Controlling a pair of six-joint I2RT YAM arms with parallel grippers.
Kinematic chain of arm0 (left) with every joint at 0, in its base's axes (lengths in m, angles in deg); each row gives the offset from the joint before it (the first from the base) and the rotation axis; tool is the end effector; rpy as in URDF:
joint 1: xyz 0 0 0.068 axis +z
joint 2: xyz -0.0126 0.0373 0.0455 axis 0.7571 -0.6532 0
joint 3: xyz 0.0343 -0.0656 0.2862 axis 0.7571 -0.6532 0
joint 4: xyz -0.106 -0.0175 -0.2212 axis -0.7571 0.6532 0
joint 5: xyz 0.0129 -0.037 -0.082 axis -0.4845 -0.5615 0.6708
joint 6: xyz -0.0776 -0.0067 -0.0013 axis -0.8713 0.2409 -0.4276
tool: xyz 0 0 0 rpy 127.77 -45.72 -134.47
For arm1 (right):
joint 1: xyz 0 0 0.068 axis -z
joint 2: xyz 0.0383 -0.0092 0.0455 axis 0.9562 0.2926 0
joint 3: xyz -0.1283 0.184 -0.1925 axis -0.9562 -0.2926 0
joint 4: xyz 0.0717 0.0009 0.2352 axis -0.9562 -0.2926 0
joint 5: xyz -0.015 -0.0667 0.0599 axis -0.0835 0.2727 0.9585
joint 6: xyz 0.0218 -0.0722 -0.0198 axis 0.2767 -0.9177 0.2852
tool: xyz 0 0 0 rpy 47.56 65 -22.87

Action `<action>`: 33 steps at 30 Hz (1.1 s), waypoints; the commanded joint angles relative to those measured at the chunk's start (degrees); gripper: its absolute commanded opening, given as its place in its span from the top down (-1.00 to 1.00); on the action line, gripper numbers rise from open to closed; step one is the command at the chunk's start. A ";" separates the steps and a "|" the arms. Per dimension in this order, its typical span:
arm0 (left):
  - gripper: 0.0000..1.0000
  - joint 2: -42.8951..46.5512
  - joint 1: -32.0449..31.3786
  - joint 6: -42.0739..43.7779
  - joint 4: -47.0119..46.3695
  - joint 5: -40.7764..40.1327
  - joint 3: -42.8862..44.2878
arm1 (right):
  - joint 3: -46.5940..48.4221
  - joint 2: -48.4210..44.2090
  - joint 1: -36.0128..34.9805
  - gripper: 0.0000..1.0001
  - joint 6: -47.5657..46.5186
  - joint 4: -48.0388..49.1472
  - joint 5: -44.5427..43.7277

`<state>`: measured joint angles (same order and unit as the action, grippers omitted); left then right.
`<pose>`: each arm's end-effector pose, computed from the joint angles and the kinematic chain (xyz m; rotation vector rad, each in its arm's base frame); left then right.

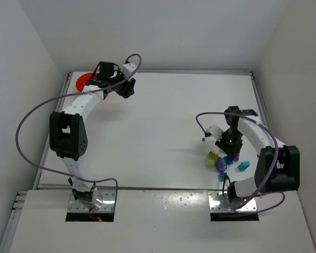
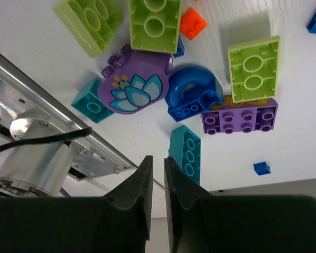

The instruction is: Sort the legos into containers by color

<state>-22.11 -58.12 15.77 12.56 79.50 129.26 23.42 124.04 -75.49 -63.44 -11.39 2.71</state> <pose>0.4351 -0.0964 0.2934 0.7719 2.0394 -0.3672 0.1938 0.0114 0.1951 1.2203 -2.8131 -0.1143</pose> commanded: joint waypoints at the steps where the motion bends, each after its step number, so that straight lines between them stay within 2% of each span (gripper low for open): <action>1: -0.05 1.56 0.47 -0.98 -3.77 2.19 -0.40 | 0.88 -0.08 -1.01 0.71 -4.60 -2.64 -3.53; 9: -0.05 0.50 1.61 -1.51 -3.77 2.71 -0.40 | -0.35 8.43 -3.82 0.71 -5.67 -3.34 -6.26; 14: -0.05 0.50 1.61 -1.51 -4.30 2.19 -0.40 | 0.26 14.14 -5.14 0.71 -3.57 0.34 -7.75; 20: -0.05 1.03 2.14 -1.51 -4.30 1.66 -0.40 | -0.44 16.70 -6.90 0.50 -2.16 5.09 -9.95; 26: -0.05 0.50 2.67 -2.74 -4.83 1.13 -0.40 | 2.28 20.39 -9.09 0.29 2.76 6.85 -4.07; 33: -0.05 -0.03 3.19 -4.49 -5.36 2.80 -0.40 | 7.99 20.92 -12.43 0.16 3.29 6.15 6.03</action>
<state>-22.37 -55.61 12.91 9.69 80.42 129.24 27.81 144.89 -86.24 -61.05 -6.01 1.94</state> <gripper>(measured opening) 0.524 0.415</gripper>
